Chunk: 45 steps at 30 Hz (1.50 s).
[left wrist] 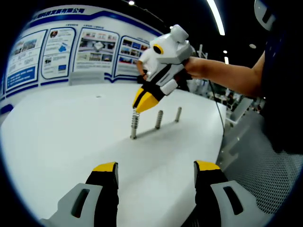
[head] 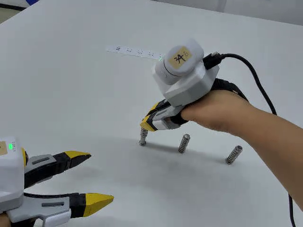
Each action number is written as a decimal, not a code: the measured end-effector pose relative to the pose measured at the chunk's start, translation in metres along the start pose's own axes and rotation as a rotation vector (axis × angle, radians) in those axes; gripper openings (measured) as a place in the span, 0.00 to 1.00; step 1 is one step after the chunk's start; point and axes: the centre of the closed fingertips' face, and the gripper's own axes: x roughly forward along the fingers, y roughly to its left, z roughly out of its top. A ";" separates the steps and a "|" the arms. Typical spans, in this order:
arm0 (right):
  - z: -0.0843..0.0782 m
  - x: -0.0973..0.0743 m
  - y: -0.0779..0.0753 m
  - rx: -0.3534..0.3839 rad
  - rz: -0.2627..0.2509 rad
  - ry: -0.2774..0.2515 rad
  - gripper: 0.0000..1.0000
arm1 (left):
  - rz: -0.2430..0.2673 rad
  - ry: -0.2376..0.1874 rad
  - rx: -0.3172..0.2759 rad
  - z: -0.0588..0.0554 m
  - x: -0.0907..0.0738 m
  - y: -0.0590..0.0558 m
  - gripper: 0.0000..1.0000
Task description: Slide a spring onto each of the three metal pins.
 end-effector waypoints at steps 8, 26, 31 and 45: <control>-0.008 0.011 0.000 0.008 0.002 0.019 0.12 | 0.000 0.002 0.002 0.001 -0.001 -0.001 0.66; -0.024 0.015 0.000 0.018 0.000 0.039 0.14 | 0.000 0.003 0.011 0.003 -0.001 -0.001 0.66; -0.026 0.006 0.004 0.022 -0.009 0.021 0.15 | -0.004 0.002 0.016 0.004 0.000 -0.002 0.66; -0.041 -0.027 0.018 0.040 -0.051 -0.052 0.19 | -0.015 -0.012 0.032 0.014 0.006 -0.006 0.66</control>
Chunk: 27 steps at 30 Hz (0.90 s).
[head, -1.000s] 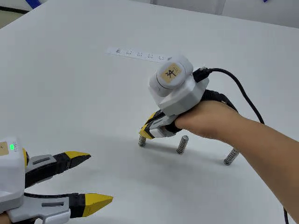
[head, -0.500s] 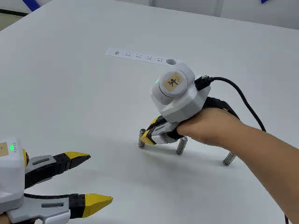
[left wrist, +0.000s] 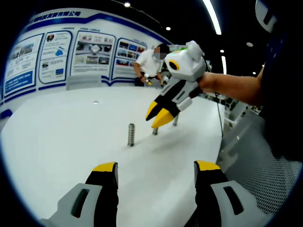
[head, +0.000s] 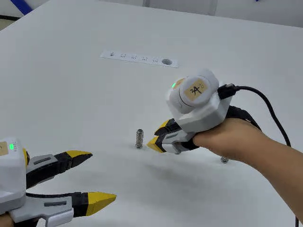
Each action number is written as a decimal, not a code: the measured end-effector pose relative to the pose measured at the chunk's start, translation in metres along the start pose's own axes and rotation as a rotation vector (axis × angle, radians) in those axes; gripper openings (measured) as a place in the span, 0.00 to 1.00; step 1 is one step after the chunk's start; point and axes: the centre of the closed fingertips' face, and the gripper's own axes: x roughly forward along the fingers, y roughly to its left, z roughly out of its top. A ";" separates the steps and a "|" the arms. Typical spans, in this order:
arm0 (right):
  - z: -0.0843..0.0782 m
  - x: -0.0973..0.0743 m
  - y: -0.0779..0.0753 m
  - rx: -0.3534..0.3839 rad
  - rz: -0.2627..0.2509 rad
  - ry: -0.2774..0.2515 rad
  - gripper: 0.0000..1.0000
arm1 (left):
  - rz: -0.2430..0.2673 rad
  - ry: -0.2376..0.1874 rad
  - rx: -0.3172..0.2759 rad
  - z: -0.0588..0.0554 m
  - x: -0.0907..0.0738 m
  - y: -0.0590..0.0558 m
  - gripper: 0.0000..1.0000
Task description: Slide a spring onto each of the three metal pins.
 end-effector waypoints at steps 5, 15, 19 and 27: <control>-0.007 -0.012 0.006 0.012 -0.010 -0.023 0.20 | -0.003 -0.005 0.004 0.003 0.001 -0.002 0.67; -0.027 -0.037 0.009 0.041 -0.041 -0.053 0.22 | -0.010 -0.003 0.010 0.006 0.003 -0.004 0.67; -0.042 -0.049 0.011 0.068 -0.057 -0.057 0.22 | -0.010 -0.003 0.009 0.007 0.003 -0.003 0.67; -0.076 -0.072 0.007 0.144 -0.104 -0.059 0.23 | -0.019 0.007 0.016 0.009 0.005 -0.006 0.67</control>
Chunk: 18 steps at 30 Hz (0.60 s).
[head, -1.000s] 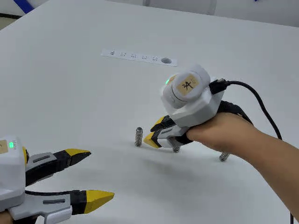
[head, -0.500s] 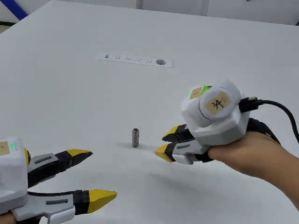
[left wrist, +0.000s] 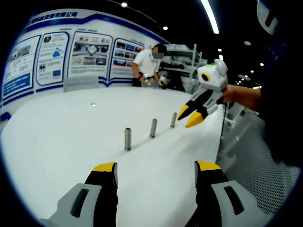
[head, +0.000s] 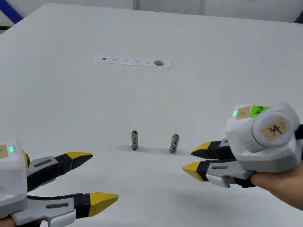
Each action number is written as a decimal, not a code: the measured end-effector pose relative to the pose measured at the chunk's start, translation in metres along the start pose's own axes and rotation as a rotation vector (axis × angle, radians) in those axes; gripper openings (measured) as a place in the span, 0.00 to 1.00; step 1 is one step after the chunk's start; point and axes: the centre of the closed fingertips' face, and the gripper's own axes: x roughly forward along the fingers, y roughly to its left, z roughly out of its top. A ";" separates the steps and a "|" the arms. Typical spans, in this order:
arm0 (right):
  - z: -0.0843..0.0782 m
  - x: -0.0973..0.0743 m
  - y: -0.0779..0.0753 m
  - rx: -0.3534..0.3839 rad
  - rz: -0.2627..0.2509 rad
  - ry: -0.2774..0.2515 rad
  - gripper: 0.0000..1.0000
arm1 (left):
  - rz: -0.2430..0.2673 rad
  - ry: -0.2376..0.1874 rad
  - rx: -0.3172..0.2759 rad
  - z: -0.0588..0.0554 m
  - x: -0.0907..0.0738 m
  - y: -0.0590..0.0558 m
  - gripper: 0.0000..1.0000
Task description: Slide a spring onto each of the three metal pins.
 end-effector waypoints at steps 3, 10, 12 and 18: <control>-0.011 -0.008 -0.007 0.026 -0.021 0.004 0.23 | -0.005 0.007 0.005 -0.001 0.001 0.000 0.67; -0.032 -0.030 -0.024 0.087 -0.083 0.001 0.24 | -0.012 0.017 0.011 -0.001 0.001 -0.002 0.68; -0.037 -0.036 -0.029 0.095 -0.098 -0.001 0.24 | -0.013 0.019 0.013 0.000 0.000 -0.001 0.68; -0.048 -0.050 -0.040 0.103 -0.123 -0.019 0.28 | -0.017 0.024 0.019 0.001 0.001 -0.001 0.68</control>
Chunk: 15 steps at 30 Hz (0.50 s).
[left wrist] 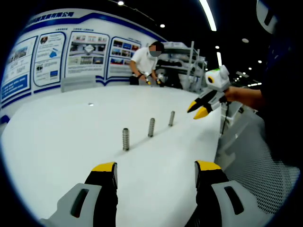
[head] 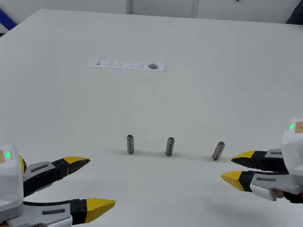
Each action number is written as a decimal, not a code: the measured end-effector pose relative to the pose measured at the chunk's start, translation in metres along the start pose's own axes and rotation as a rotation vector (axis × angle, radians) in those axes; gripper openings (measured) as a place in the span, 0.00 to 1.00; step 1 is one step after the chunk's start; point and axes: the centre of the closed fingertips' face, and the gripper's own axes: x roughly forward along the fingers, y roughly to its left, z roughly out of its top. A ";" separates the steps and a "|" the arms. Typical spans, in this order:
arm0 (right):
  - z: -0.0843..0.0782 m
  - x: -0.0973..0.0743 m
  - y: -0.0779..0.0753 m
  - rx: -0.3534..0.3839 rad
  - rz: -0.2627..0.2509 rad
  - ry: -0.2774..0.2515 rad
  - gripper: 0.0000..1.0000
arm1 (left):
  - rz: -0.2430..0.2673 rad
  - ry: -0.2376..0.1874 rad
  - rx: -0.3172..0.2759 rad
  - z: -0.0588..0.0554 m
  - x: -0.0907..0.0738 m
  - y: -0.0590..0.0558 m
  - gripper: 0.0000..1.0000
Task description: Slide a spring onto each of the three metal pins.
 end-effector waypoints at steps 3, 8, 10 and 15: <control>-0.006 -0.005 -0.005 0.006 -0.012 -0.012 0.30 | -0.003 0.003 0.003 0.000 0.000 -0.001 0.68; -0.013 -0.012 -0.011 0.013 -0.017 -0.055 0.36 | -0.004 0.006 0.003 -0.001 0.000 -0.001 0.68; -0.013 -0.014 -0.012 0.012 -0.019 -0.085 0.39 | -0.006 0.008 0.004 -0.002 0.001 -0.001 0.68; -0.015 -0.017 -0.013 -0.012 -0.011 -0.136 0.43 | -0.006 0.009 0.003 -0.002 0.002 0.000 0.68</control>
